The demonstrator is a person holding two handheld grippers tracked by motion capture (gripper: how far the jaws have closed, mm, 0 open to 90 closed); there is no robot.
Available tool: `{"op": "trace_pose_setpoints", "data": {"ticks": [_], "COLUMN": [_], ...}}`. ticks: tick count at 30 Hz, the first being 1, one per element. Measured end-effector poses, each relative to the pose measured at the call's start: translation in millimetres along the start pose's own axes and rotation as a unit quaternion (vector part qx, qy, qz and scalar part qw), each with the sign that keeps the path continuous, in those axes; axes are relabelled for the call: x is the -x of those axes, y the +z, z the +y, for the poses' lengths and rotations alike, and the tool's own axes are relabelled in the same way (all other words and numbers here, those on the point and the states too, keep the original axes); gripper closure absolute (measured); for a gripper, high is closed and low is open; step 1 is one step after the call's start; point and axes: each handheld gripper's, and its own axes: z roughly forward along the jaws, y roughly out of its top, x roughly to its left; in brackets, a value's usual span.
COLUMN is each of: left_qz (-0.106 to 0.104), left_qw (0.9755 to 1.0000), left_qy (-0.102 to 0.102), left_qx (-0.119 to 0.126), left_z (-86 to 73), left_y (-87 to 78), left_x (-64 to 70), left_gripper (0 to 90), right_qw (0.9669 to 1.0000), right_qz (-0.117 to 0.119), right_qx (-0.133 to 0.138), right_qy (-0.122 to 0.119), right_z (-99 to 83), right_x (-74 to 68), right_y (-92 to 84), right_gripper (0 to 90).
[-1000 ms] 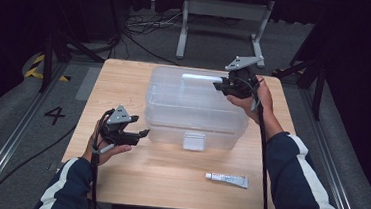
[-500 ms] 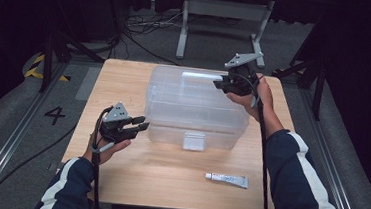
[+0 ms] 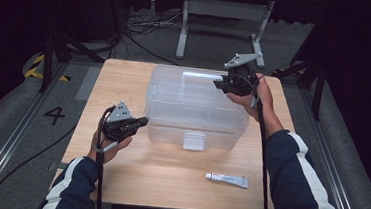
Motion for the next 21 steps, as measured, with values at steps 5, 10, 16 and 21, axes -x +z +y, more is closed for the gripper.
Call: {"op": "trace_pose_setpoints", "data": {"ticks": [5,10,16,21], "left_qz": [0.001,0.001,0.002,0.004], "left_qw": [1.0,1.0,0.9999,0.9999], "left_qy": [0.003,0.005,0.008,0.012], "left_qx": [-0.001,-0.006,-0.009,-0.009], "left_z": [-0.3,-0.5,-0.1,0.8], "left_y": [-0.1,0.0,0.1,-0.3], "left_x": [0.1,0.7,0.9,0.9], "left_gripper": [89.8,89.8,89.8,89.8], "right_qw": [0.9999,0.9997,0.9991,0.9977], "right_qz": [-0.011,-0.016,-0.023,-0.038], "right_qx": [0.005,0.011,0.036,0.055], "right_qy": [-0.011,-0.015,-0.008,-0.006], "right_z": [0.0,-5.2,-19.0,-35.4], "right_x": [-3.7,-3.5,5.9,15.9], "right_y": [-6.1,-17.2,-39.2,-63.1], "right_gripper": [69.5,68.7,65.7,63.6]}}
